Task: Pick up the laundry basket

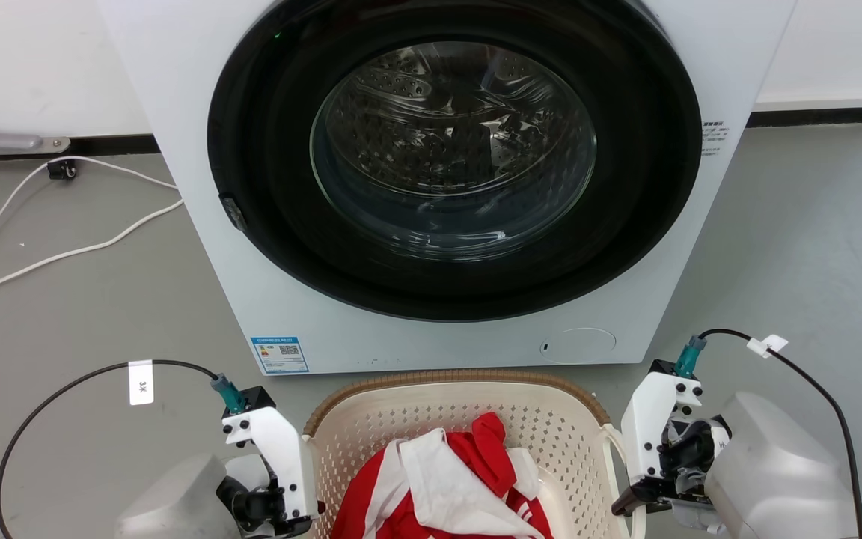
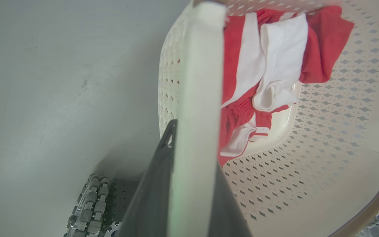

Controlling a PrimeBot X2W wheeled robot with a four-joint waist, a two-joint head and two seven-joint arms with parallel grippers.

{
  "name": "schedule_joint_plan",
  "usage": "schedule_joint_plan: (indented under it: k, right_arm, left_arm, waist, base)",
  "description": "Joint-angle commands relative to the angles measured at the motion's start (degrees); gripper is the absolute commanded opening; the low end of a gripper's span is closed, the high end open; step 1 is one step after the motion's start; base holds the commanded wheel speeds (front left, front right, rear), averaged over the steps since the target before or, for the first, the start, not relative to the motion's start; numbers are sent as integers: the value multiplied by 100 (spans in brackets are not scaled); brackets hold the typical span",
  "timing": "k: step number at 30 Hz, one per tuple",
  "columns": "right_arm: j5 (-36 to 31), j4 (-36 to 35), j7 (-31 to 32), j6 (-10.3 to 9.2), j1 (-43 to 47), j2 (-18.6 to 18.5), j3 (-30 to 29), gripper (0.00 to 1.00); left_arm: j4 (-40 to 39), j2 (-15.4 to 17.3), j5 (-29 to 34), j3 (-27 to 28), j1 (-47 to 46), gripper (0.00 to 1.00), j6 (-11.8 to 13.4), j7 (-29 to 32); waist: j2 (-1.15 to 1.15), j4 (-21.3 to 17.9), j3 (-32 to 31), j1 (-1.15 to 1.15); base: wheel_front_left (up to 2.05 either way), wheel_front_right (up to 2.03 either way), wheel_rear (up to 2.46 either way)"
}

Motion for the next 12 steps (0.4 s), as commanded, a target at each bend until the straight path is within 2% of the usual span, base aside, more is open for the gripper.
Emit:
schedule_joint_plan:
  k: [1,12]
  right_arm:
    - [87,-30,-7,51,59,143,-19,0]
    - [221,-31,-44,51,51,145,50,0]
  left_arm:
    - [-100,-147,-101,14,1,0,-83,-18]
    - [-89,-145,-130,-1,11,0,-83,-15]
  waist:
    - [0,0,5,0]
    - [0,-6,13,0]
  base:
    - [0,0,0]
    - [0,0,0]
